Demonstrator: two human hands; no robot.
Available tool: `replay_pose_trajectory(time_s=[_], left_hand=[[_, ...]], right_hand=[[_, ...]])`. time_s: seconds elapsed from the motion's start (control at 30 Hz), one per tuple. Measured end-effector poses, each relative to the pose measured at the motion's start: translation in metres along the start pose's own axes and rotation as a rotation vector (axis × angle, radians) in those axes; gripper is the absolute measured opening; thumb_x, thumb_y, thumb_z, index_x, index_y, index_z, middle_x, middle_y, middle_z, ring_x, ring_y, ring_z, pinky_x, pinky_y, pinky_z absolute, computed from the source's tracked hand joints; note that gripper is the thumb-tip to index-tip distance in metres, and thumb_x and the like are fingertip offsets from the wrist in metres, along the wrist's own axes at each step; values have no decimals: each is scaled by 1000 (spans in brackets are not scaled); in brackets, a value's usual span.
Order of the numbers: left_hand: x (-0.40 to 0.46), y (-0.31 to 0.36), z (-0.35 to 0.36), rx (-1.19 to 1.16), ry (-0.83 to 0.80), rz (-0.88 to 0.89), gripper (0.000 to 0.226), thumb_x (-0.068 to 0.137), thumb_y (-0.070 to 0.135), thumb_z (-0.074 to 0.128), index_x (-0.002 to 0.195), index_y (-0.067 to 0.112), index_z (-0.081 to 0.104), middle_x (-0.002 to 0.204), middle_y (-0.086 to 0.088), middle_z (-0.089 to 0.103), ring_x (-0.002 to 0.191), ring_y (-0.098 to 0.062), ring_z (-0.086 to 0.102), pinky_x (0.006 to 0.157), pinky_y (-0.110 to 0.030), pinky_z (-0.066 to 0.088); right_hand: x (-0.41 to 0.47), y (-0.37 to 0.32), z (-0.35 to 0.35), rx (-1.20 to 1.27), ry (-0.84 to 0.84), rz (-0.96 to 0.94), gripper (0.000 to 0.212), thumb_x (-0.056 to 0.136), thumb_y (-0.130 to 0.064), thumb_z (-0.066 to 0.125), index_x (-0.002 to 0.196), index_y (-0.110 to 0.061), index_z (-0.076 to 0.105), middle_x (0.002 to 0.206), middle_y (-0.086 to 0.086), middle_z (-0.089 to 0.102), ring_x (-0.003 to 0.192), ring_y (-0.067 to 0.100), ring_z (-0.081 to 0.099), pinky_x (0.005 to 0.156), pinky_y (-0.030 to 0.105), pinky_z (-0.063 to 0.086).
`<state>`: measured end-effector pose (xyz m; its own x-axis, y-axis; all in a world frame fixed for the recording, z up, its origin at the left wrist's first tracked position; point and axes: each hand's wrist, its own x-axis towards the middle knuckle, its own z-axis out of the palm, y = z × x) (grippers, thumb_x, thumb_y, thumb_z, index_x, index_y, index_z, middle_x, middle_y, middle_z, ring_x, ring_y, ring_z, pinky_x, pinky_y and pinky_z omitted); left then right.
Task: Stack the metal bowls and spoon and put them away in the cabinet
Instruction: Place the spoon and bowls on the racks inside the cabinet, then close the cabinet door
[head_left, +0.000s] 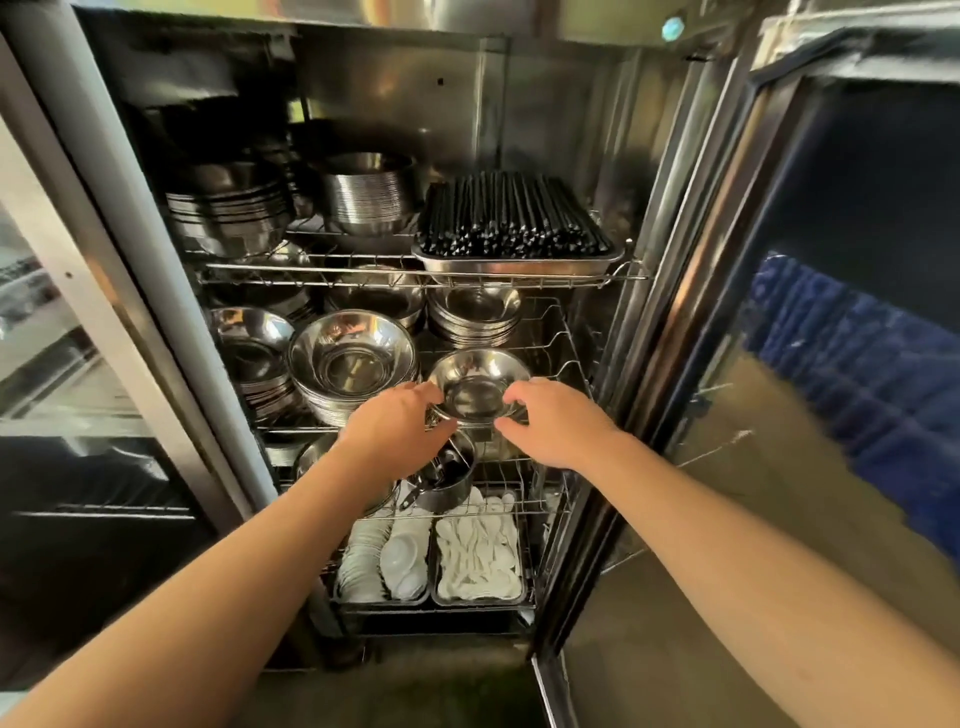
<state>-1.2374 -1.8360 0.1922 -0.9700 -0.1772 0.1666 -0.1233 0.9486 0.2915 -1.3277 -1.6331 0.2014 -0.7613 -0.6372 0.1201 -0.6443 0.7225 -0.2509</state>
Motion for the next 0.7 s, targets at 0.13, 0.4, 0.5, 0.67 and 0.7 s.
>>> replay_pose_trajectory(time_s=[0.13, 0.4, 0.5, 0.67, 0.7], left_hand=[[-54, 4, -35, -48, 23, 99, 50, 93, 58, 54, 129, 23, 60, 121, 1, 70, 98, -19, 70, 86, -40, 59], [-145, 35, -73, -191, 98, 298, 50, 92, 59, 55, 131, 28, 57, 124, 6, 68, 108, -13, 65, 89, -32, 55], [-170, 72, -87, -265, 127, 416, 53, 91, 58, 55, 134, 26, 55, 126, 5, 66, 114, -12, 61, 94, -28, 50], [-200, 149, -106, -359, 160, 621, 60, 90, 57, 55, 141, 27, 49, 131, 7, 60, 125, -12, 54, 104, -27, 44], [-205, 164, -109, -382, 173, 651, 60, 90, 56, 56, 142, 27, 47, 132, 7, 59, 125, -12, 53, 104, -25, 42]], right_hand=[[-59, -46, -25, 4, 75, -2, 42, 93, -47, 56, 127, -23, 60, 119, -2, 63, 109, 18, 60, 87, 38, 53], [-192, -91, -85, -67, 356, 57, 42, 92, -55, 50, 125, -29, 59, 118, -11, 62, 112, 7, 53, 89, 28, 47], [-253, -93, -131, -130, 521, 130, 38, 90, -54, 52, 120, -31, 60, 116, -12, 61, 111, 7, 52, 87, 25, 43], [-352, -96, -207, -331, 842, 182, 33, 89, -40, 61, 116, -22, 63, 113, -4, 63, 106, 18, 55, 93, 24, 38], [-370, -96, -221, -374, 903, 182, 33, 89, -37, 62, 116, -19, 64, 114, 0, 65, 107, 21, 56, 95, 25, 38]])
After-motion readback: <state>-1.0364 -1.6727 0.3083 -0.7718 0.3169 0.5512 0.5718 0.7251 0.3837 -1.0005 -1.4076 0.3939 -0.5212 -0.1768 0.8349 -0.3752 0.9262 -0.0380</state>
